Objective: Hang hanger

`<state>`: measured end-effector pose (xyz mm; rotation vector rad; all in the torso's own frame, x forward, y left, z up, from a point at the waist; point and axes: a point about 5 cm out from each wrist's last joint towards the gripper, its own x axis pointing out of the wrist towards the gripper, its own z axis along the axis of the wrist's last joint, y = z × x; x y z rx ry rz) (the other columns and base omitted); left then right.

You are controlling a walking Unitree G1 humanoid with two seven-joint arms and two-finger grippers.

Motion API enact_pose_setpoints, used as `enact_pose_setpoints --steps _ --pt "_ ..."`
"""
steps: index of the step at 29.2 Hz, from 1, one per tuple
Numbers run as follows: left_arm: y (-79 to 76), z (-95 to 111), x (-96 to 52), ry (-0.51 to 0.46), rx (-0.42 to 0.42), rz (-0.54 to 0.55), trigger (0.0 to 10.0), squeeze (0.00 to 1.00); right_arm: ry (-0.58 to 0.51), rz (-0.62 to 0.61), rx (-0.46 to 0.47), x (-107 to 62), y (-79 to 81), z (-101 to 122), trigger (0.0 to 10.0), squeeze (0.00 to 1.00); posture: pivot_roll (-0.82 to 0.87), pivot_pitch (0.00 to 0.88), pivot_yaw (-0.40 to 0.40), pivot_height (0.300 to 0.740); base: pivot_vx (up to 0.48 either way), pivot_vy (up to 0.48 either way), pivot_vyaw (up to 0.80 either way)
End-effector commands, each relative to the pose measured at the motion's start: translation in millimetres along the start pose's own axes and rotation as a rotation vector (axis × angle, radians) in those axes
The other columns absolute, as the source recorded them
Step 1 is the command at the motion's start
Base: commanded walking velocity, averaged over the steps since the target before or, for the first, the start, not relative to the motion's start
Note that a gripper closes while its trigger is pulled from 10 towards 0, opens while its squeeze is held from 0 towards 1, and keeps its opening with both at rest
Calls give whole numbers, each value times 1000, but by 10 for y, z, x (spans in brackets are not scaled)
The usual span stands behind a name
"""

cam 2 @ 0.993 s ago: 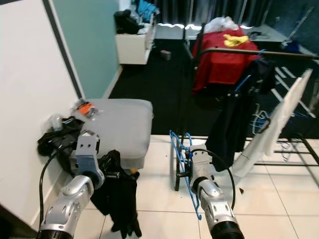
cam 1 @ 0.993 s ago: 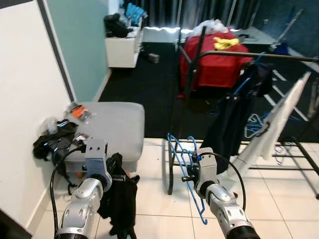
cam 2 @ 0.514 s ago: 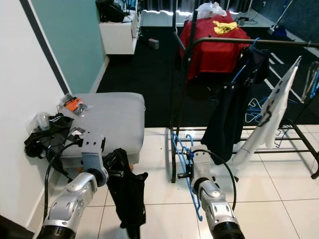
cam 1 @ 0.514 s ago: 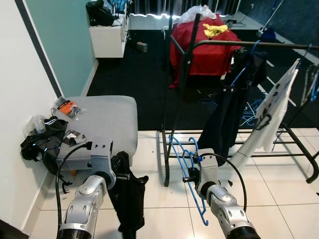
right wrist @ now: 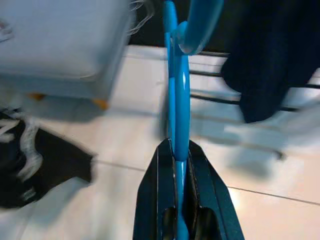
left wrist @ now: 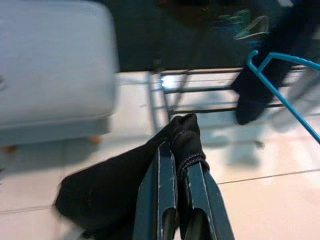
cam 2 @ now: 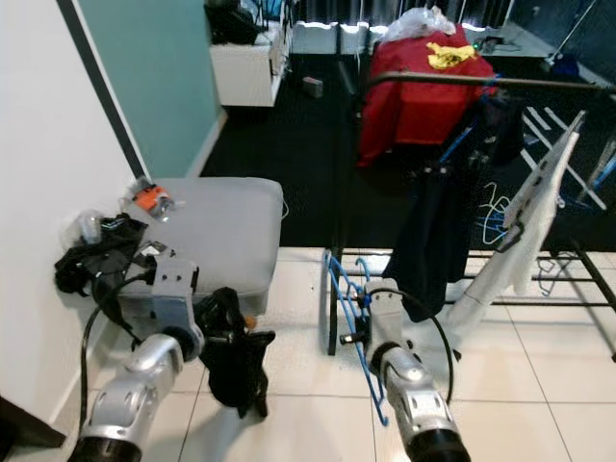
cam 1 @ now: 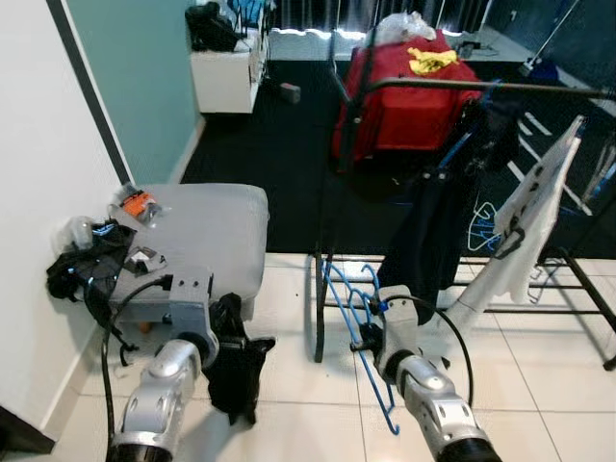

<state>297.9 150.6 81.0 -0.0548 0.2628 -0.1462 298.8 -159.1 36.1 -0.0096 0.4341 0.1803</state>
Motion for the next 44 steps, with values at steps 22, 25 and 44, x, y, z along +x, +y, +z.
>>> enact_pose_setpoints --steps 22,25,44 --pt "37 13 5 14 -51 12 10000 0 4 9 5 -2 26 -7 10000 0 12 19 -21 740 0 -230 0" --pt "30 6 7 23 -69 7 10000 0 4 9 5 0 29 -6 10000 0 12 15 -21 740 0 480 0" --pt "38 27 15 6 5 19 10000 0 -3 13 0 22 48 15 10000 0 15 0 -20 740 0 176 0"
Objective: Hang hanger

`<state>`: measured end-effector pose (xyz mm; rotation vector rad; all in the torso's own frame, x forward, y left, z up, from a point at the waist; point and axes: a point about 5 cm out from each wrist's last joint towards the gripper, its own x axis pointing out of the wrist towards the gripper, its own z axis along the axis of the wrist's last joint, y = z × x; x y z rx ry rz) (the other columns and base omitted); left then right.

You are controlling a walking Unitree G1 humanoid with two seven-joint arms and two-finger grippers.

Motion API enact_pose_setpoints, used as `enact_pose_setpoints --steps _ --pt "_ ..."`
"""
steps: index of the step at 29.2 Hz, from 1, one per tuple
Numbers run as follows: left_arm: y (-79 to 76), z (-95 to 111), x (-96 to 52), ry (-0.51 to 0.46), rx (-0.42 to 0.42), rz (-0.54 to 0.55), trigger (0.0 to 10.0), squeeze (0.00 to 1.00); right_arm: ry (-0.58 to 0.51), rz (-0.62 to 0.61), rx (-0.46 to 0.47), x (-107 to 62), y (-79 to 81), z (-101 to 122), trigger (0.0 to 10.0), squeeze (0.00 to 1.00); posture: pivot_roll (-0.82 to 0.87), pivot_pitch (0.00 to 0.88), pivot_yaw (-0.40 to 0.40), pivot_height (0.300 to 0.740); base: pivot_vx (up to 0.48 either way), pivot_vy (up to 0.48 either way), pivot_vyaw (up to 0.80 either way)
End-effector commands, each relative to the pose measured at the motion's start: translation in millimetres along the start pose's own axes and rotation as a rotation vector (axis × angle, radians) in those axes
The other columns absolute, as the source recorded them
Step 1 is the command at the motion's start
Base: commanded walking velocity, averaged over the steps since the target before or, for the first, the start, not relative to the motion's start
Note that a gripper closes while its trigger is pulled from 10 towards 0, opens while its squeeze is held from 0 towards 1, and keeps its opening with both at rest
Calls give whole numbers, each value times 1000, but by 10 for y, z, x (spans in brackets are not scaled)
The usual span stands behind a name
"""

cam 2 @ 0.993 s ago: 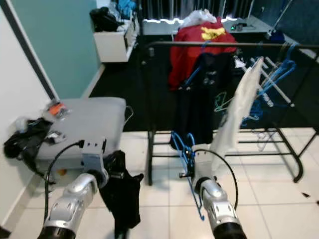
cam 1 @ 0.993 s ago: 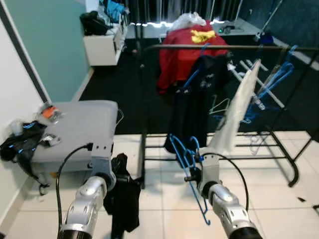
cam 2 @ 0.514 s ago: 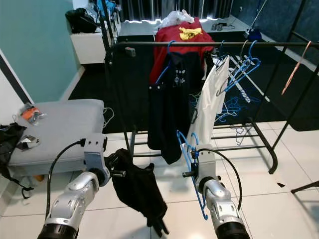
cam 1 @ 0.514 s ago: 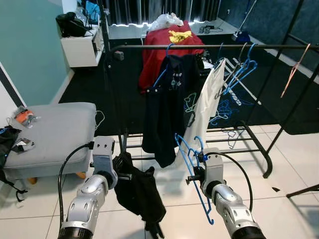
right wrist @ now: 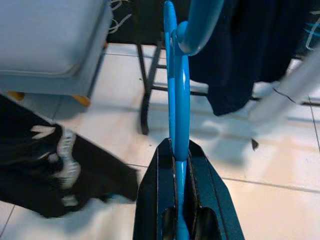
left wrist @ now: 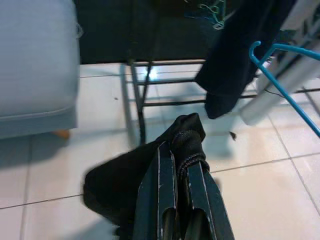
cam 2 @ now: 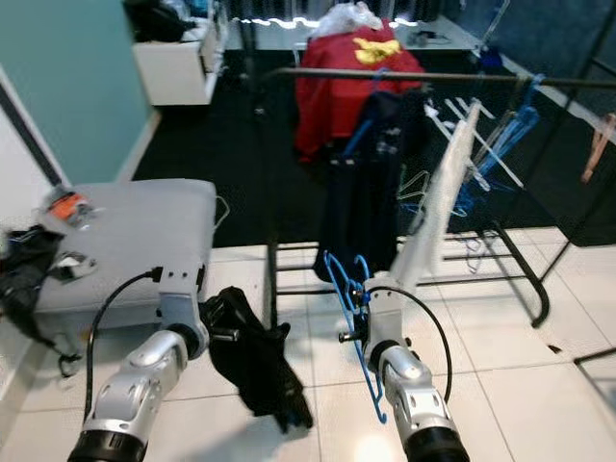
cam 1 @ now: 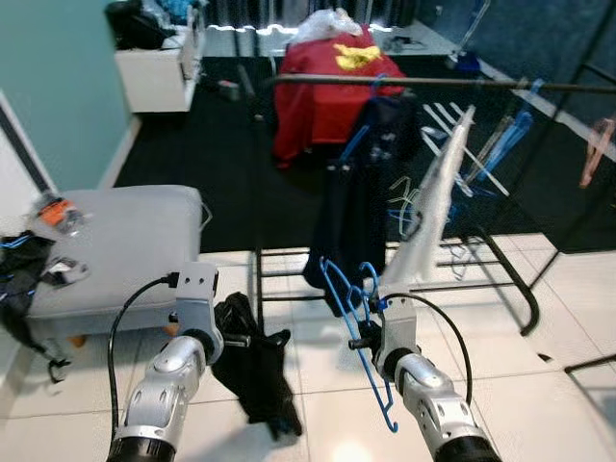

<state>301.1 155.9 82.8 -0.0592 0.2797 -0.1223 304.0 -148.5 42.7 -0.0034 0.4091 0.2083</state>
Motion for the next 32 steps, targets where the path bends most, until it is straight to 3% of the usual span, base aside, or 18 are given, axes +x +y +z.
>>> enact_pose_setpoints --steps 1,10,13,21,25,26,28,29,31,32 --pt "-18 2 -4 -12 15 -4 10000 0 22 -15 2 -18 -47 -69 10000 0 15 0 -19 740 0 0 0" --pt "-28 4 1 -20 29 -10 10000 0 18 -15 -1 -21 -47 -58 10000 0 12 5 -17 740 0 0 0" --pt "-23 13 6 -27 32 -3 10000 0 -4 -23 -45 -26 -80 -34 10000 0 8 9 -16 740 0 0 0" --pt "-3 48 32 -37 26 10 10000 0 -44 10 -48 -54 -166 76 10000 0 1 10 -6 740 0 0 0" --pt "38 127 66 -39 63 23 10000 0 -87 148 -70 -113 -194 242 10000 0 -5 13 6 740 0 0 0" --pt "80 171 88 -19 122 44 10000 0 -91 286 -103 -189 -153 314 10000 0 -6 16 10 740 0 0 0" --pt "80 171 88 -19 122 44 10000 0 -91 286 -103 -189 -153 314 10000 0 -6 16 10 740 0 0 0" --pt "154 235 115 2 220 71 10000 0 -70 447 -209 -319 -113 347 10000 0 -12 17 10 740 0 0 0" --pt "154 235 115 2 220 71 10000 0 -70 447 -209 -319 -113 347 10000 0 -12 17 10 740 0 0 0" --pt "210 308 134 5 297 89 10000 0 -44 568 -285 -428 -69 350 10000 0 -12 17 7 740 0 0 0"
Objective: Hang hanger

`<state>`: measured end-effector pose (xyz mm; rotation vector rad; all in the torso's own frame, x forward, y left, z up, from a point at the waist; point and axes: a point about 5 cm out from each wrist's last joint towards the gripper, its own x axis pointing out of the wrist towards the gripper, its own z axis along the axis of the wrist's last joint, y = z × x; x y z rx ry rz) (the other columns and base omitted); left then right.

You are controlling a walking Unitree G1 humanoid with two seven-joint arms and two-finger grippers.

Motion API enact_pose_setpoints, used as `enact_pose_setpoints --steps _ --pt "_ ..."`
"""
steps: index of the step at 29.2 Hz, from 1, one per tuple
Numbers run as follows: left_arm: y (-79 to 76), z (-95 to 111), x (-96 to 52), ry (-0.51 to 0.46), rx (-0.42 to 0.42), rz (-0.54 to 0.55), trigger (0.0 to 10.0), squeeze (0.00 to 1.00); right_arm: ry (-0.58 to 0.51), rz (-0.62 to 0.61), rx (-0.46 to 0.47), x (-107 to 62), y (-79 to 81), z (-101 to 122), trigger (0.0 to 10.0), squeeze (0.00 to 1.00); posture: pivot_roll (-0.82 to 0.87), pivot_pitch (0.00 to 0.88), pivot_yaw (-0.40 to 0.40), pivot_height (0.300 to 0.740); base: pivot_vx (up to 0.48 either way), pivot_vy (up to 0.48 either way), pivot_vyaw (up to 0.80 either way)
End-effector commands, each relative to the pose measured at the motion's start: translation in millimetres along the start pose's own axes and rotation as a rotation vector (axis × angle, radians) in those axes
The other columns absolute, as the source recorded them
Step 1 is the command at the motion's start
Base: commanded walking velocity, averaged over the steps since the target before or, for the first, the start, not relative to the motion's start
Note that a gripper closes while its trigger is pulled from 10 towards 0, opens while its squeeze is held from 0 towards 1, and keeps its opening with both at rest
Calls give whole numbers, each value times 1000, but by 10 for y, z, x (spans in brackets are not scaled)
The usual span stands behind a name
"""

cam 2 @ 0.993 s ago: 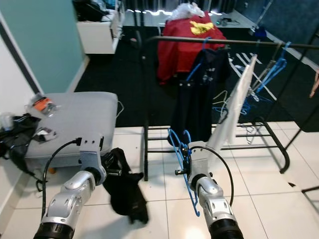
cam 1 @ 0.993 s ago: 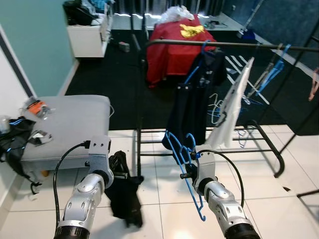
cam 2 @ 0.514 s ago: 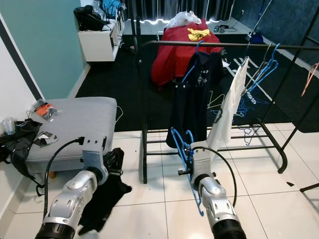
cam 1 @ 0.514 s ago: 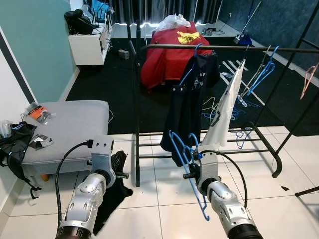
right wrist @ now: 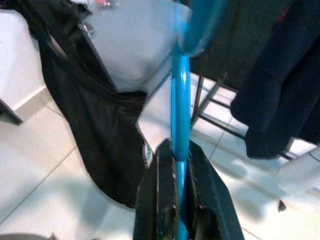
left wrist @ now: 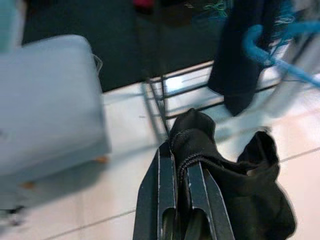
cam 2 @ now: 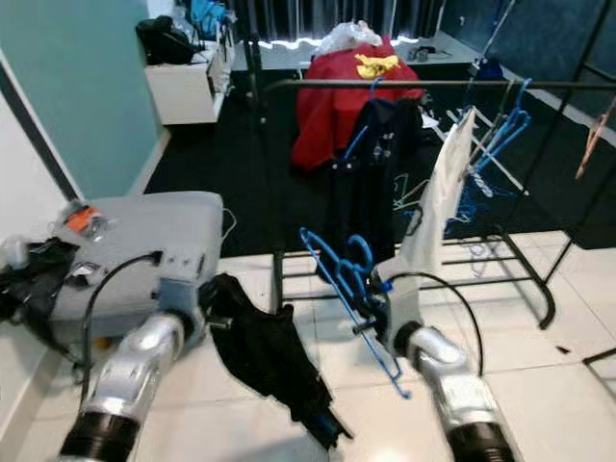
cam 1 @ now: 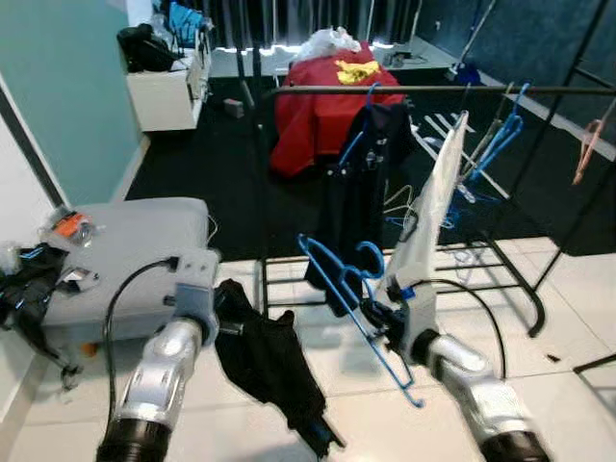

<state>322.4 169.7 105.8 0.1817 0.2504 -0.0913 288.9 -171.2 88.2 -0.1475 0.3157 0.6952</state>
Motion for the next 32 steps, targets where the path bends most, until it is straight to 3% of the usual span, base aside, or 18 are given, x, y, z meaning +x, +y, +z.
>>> enact_pose_setpoints --steps 1,3,10,13,16,17,19,21,25,28,32 --pt "69 6 16 21 63 23 10000 0 11 126 -33 -15 119 33 10000 0 -12 17 7 740 0 0 0" --pt "154 161 40 -3 136 35 10000 0 3 242 -68 -68 221 80 10000 0 -7 16 2 740 0 0 0" --pt "189 298 50 -29 147 28 10000 0 -52 302 -54 -57 289 160 10000 0 -5 15 4 740 0 0 0" --pt "187 433 72 -86 171 -10 10000 0 -61 357 -125 -35 343 217 10000 0 -7 13 2 740 0 0 0" --pt "165 489 82 -119 181 -42 10000 0 -66 342 -170 -6 326 248 10000 0 -9 12 -2 740 0 0 0" --pt "132 533 87 -158 189 -78 10000 0 -81 289 -231 33 276 296 10000 0 -14 13 -6 740 0 0 0" --pt "132 533 87 -158 189 -78 10000 0 -81 289 -231 33 276 296 10000 0 -14 13 -6 740 0 0 0" --pt "123 548 116 -181 214 -111 10000 0 -133 259 -276 69 265 486 10000 0 -22 14 -3 740 0 0 0" --pt "123 548 116 -181 214 -111 10000 0 -133 259 -276 69 265 486 10000 0 -22 14 -3 740 0 0 0" --pt "157 603 158 -194 245 -116 10000 0 -51 379 -326 67 408 498 10000 0 -15 13 6 740 0 0 0" --pt "149 657 173 -208 261 -132 10000 0 12 407 -376 92 461 484 10000 0 -12 9 6 740 0 0 0"
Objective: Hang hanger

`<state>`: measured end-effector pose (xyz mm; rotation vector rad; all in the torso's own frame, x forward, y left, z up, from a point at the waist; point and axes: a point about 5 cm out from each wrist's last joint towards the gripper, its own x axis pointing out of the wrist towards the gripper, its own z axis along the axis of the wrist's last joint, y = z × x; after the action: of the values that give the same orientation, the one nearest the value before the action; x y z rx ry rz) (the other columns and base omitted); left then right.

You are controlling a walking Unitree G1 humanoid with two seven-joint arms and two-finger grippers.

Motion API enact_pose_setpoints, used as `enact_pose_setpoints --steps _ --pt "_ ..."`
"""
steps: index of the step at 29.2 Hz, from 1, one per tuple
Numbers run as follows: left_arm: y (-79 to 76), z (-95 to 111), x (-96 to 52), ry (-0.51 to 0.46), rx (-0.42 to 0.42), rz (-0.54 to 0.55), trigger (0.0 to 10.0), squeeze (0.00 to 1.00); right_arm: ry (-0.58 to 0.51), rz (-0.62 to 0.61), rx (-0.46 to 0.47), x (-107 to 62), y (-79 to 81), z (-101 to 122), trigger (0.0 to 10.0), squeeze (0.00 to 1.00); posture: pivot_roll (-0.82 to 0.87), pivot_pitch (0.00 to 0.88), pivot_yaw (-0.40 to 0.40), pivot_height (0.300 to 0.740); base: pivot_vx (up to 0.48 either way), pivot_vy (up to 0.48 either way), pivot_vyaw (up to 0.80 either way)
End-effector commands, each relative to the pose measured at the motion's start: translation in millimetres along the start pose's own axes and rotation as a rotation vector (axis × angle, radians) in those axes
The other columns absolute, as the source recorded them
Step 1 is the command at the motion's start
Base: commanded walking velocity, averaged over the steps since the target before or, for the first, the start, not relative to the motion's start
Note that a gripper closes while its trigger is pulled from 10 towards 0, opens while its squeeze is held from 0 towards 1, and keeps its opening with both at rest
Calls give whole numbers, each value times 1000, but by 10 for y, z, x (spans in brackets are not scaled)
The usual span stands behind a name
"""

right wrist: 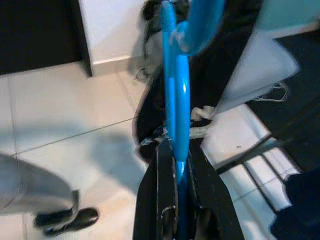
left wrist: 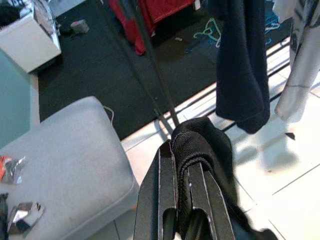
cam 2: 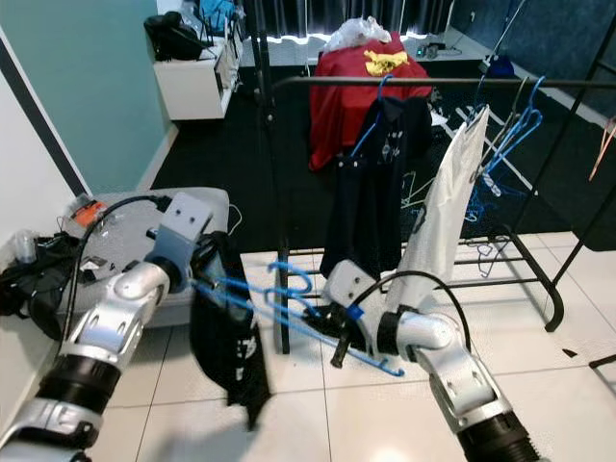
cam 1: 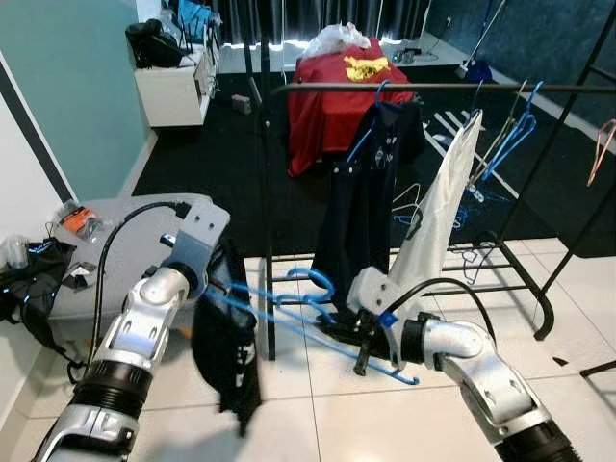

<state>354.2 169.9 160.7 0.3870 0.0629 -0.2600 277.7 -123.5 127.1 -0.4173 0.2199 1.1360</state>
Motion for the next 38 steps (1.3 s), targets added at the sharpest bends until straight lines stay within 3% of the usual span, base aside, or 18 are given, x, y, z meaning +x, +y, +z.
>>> enact_pose_setpoints --steps 1,5,8,15,18,20,21,23,27,28,30,32,36,38 --pt "30 62 17 -23 32 -13 10000 0 31 11 -40 37 8 46 10000 0 -12 9 6 740 0 0 0" --pt "24 69 18 -25 37 -24 10000 0 45 -9 -66 53 -21 59 10000 0 -14 6 8 740 0 0 0" --pt "10 73 18 -39 39 -42 10000 0 95 -47 -136 68 -66 39 10000 0 -16 0 8 740 0 0 0" --pt "12 58 23 -34 47 -45 10000 0 110 -92 -164 77 -98 45 10000 0 -15 0 8 740 0 0 0" --pt "42 20 30 -2 66 -31 10000 0 87 -130 -141 87 -114 72 10000 0 -8 0 17 740 0 0 0" --pt "200 -126 19 122 107 26 10000 0 -9 -123 1 37 -81 128 10000 0 11 0 37 740 0 0 0" --pt "200 -126 19 122 107 26 10000 0 -9 -123 1 37 -81 128 10000 0 11 0 37 740 0 0 0" --pt "313 -254 -41 239 126 39 10000 0 -89 -50 109 -79 -24 161 10000 0 15 1 32 740 0 0 0" --pt "338 -303 -85 287 130 30 10000 0 -119 -15 137 -156 -10 169 10000 0 18 6 29 740 0 0 0" --pt "364 -339 -140 332 131 18 10000 0 -145 51 174 -258 17 171 10000 0 27 23 17 740 0 0 0" --pt "364 -339 -140 332 131 18 10000 0 -145 51 174 -258 17 171 10000 0 27 23 17 740 0 0 0" --pt "449 -393 -243 400 156 20 10000 0 -157 166 214 -443 43 142 10000 0 30 35 -1 740 0 0 0" --pt "534 -378 -329 402 167 7 10000 0 -161 190 220 -559 -42 104 10000 0 24 41 -12 740 0 0 0" --pt "543 -293 -367 367 152 -52 10000 0 -143 203 216 -583 -121 67 10000 0 23 51 -17 740 0 0 0"
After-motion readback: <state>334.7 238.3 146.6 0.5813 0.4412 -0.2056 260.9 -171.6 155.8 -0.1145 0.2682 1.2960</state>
